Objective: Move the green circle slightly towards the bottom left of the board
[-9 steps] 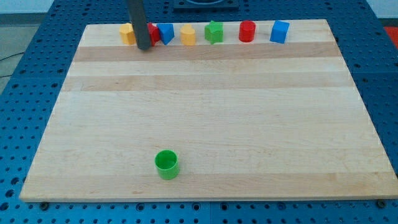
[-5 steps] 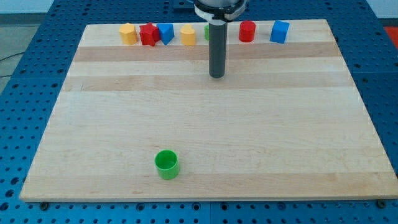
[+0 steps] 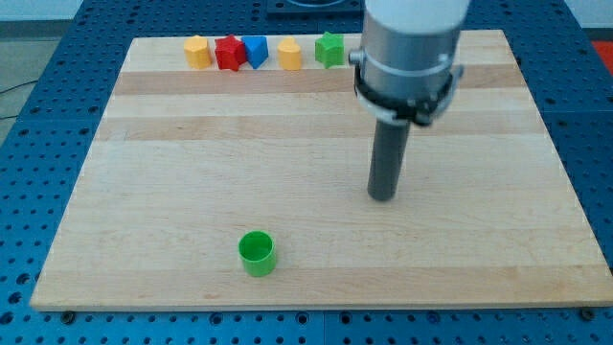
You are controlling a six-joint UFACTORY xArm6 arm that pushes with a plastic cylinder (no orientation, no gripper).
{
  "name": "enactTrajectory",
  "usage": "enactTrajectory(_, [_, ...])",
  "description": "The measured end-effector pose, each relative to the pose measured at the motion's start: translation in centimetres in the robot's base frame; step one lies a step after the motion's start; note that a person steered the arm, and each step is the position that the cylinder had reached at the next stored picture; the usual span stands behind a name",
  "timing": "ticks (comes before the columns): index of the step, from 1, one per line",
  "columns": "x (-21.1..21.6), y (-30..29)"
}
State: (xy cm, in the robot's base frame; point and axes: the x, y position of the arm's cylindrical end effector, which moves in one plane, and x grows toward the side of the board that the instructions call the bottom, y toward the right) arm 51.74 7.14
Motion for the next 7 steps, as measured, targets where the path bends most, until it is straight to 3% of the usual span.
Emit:
enactTrajectory(1, [3.6, -2.1])
enactTrajectory(2, [5.0, -7.9])
enactTrajectory(3, [4.0, -13.8])
enactTrajectory(4, [4.2, -7.6])
enactTrajectory(5, [8.6, -8.1])
enactTrajectory(6, [9.5, -12.3])
enactTrajectory(7, [3.5, -16.8])
